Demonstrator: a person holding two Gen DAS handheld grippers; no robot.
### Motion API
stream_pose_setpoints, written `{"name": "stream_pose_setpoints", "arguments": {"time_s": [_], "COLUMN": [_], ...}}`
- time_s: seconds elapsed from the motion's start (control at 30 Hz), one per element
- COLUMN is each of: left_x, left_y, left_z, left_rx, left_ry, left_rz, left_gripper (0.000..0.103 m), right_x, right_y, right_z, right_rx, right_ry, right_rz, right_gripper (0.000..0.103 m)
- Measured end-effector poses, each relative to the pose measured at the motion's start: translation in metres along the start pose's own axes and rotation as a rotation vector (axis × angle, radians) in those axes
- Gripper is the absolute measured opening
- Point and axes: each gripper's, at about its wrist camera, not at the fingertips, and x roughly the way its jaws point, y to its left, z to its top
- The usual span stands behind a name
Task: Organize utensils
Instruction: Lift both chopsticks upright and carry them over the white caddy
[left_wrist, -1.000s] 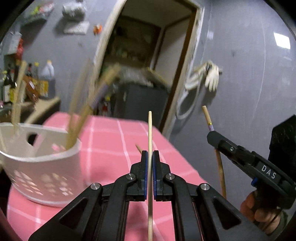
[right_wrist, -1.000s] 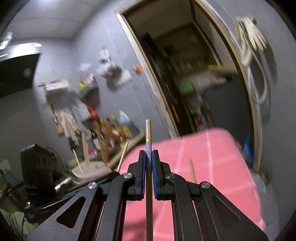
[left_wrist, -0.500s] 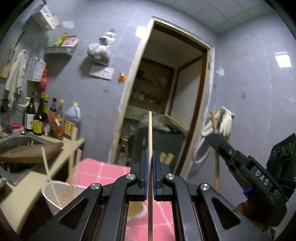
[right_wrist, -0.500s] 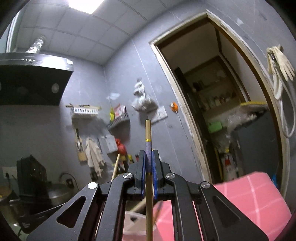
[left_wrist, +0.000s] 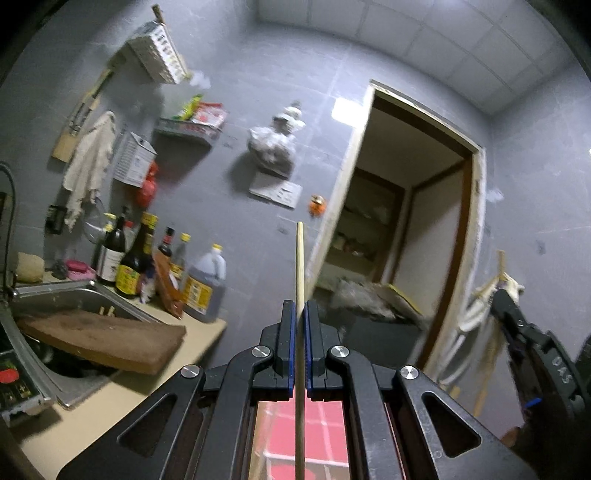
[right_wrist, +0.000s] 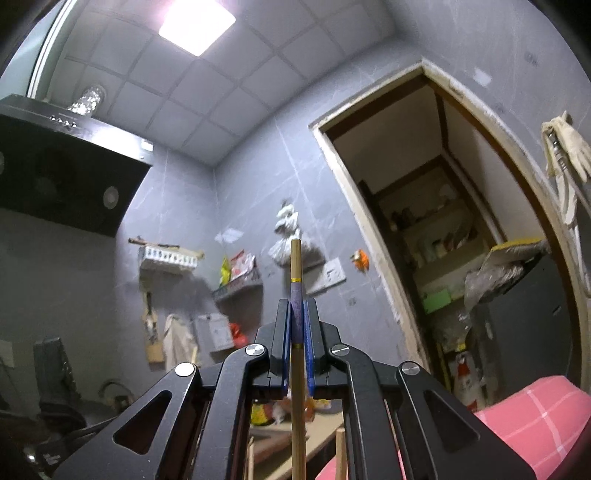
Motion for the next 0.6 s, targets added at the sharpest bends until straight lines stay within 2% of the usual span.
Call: {"name": "stream_pose_setpoints", "arguments": {"time_s": [0.13, 0.33, 0.6], "left_x": [0.008, 0.018, 0.018], "left_y": [0.012, 0.029, 0.028], "left_z": [-0.007, -0.023, -0.043], "left_rx": [-0.002, -0.035, -0.068], "left_ry": [-0.022, -0.002, 0.028], "left_rz": [0.041, 0.073, 0.080], "left_gripper": [0.002, 0.002, 0.002], "right_x": [0.006, 0.010, 0.012], "right_y": [-0.001, -0.009, -0.013], "right_z": [-0.007, -0.020, -0.026], "right_rx": [-0.025, -0.038, -0.026], "right_ry": [-0.026, -0.025, -0.012], "right_rz": [-0.039, -0.075, -0.080], "right_gripper": [0.005, 0.005, 0.005]}}
